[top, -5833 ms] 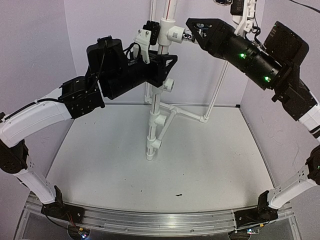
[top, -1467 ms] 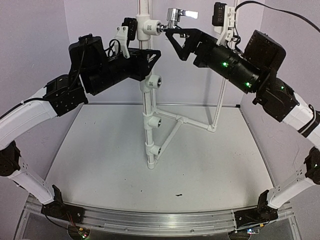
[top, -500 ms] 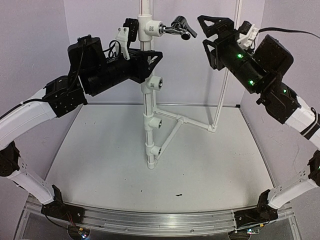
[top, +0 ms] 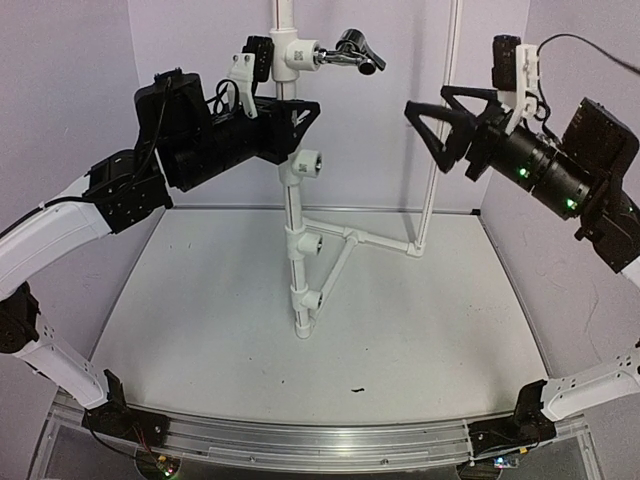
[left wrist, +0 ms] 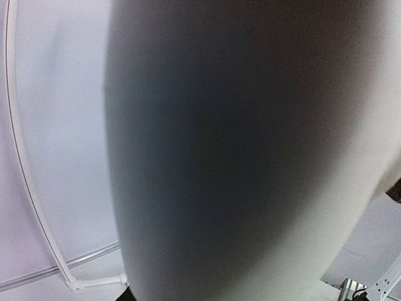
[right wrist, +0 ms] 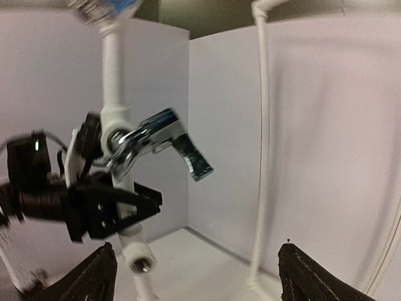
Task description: Install the water faucets
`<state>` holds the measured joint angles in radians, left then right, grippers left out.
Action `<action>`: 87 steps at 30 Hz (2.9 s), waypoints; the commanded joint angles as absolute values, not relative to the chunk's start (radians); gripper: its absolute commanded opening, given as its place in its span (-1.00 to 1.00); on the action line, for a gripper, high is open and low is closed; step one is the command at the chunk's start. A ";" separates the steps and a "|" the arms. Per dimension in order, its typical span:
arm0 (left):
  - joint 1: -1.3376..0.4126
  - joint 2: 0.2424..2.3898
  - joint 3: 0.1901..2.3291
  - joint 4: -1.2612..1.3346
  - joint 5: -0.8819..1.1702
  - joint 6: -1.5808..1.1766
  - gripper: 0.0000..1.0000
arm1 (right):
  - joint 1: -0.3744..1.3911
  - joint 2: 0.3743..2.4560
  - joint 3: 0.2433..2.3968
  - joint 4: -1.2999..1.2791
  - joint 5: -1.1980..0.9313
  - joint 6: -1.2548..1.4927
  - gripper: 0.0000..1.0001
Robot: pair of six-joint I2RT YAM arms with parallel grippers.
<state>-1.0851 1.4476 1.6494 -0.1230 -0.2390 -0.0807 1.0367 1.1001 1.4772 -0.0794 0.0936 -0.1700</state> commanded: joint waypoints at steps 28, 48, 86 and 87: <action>-1.111 1.526 1.550 -0.549 -0.040 -0.215 -1.00 | 1.040 1.387 1.720 0.157 -0.118 -1.460 0.69; -1.112 1.517 1.549 -0.555 -0.050 -0.192 -1.00 | 1.039 1.354 1.706 0.067 -0.020 -1.145 0.16; -1.111 1.530 1.578 -0.566 -0.064 -0.179 -1.00 | 1.040 1.081 1.498 0.043 -0.078 -0.094 0.67; -1.111 1.530 1.578 -0.566 -0.064 -0.178 -1.00 | 1.039 1.066 1.496 0.000 -0.103 -0.242 0.69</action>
